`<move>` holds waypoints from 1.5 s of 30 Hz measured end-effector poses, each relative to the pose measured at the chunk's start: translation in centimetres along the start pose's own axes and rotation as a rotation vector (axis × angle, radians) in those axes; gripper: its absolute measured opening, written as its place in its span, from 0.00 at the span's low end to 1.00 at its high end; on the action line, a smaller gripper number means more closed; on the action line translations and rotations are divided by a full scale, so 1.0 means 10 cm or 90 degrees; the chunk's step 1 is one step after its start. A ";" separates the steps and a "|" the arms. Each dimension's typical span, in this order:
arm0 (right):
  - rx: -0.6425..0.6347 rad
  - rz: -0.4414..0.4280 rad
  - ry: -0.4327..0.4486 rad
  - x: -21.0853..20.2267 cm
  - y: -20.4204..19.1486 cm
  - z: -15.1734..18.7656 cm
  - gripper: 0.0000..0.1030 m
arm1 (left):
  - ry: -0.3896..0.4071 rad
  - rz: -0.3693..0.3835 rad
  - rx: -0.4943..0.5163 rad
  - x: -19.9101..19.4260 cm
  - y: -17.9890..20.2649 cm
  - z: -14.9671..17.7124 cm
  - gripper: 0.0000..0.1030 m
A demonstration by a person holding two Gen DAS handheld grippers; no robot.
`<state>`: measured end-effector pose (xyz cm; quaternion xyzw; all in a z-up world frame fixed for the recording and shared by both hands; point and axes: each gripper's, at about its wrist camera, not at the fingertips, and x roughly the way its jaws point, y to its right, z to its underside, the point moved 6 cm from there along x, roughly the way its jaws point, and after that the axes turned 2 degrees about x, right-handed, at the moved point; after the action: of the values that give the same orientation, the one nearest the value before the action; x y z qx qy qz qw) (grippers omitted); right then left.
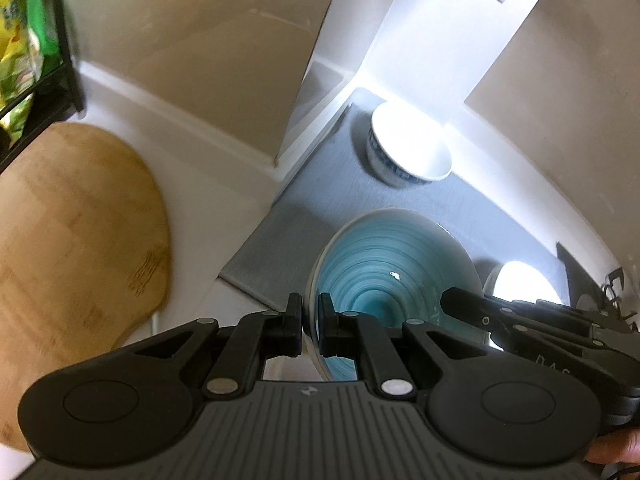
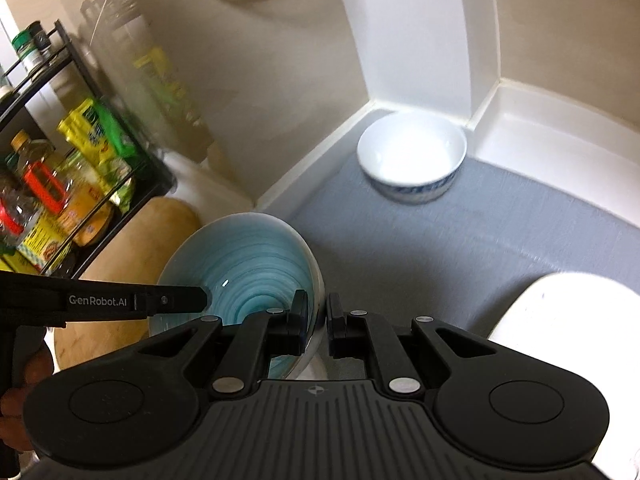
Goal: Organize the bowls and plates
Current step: 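Carry the blue bowl with both tools onto the white bowl stack, open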
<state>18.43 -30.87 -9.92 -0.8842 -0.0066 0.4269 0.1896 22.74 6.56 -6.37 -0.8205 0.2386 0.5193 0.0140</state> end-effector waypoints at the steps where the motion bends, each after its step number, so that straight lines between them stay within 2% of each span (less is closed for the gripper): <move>1: 0.000 -0.001 -0.006 0.00 -0.02 0.04 0.10 | -0.006 -0.002 -0.001 0.00 -0.02 0.04 0.07; 9: 0.008 -0.002 -0.045 0.02 -0.05 0.28 0.10 | -0.046 -0.008 0.003 0.03 -0.08 0.30 0.07; 16: 0.011 0.000 -0.068 0.07 -0.03 0.41 0.10 | -0.053 -0.018 0.012 0.07 -0.09 0.36 0.07; 33: 0.012 -0.005 -0.077 0.12 0.02 0.39 0.09 | -0.063 -0.020 0.021 0.09 -0.09 0.38 0.07; 34: 0.019 -0.010 -0.079 0.13 0.04 0.39 0.10 | -0.065 -0.021 0.020 0.10 -0.10 0.38 0.12; 35: 0.024 -0.013 -0.080 0.13 0.05 0.38 0.10 | -0.067 -0.027 0.017 0.10 -0.12 0.37 0.25; 36: 0.027 -0.016 -0.081 0.13 0.05 0.38 0.12 | -0.061 -0.032 0.013 0.09 -0.14 0.36 0.34; 37: 0.029 -0.019 -0.085 0.14 0.05 0.39 0.12 | -0.053 -0.035 0.011 0.07 -0.15 0.34 0.50; 38: 0.030 -0.015 -0.087 0.15 0.06 0.39 0.16 | -0.043 -0.042 0.009 0.04 -0.17 0.32 0.61; 39: 0.028 -0.006 -0.087 0.15 0.07 0.39 0.25 | -0.034 -0.046 0.007 0.02 -0.18 0.30 0.66; 40: 0.022 0.009 -0.080 0.14 0.09 0.38 0.30 | -0.026 -0.047 0.004 0.00 -0.19 0.27 0.76; 41: 0.019 0.020 -0.069 0.13 0.11 0.37 0.39 | -0.021 -0.048 -0.001 -0.02 -0.21 0.25 0.81; 42: 0.022 0.021 -0.060 0.11 0.13 0.35 0.43 | -0.013 -0.049 -0.004 -0.03 -0.22 0.23 0.81; 45: 0.050 -0.005 -0.057 0.11 0.19 0.31 0.43 | -0.011 -0.046 -0.008 -0.02 -0.23 0.19 0.81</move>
<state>16.55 -31.47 -13.16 -0.8562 -0.0017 0.4649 0.2252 22.04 9.21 -7.61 -0.8239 0.2053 0.5273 0.0297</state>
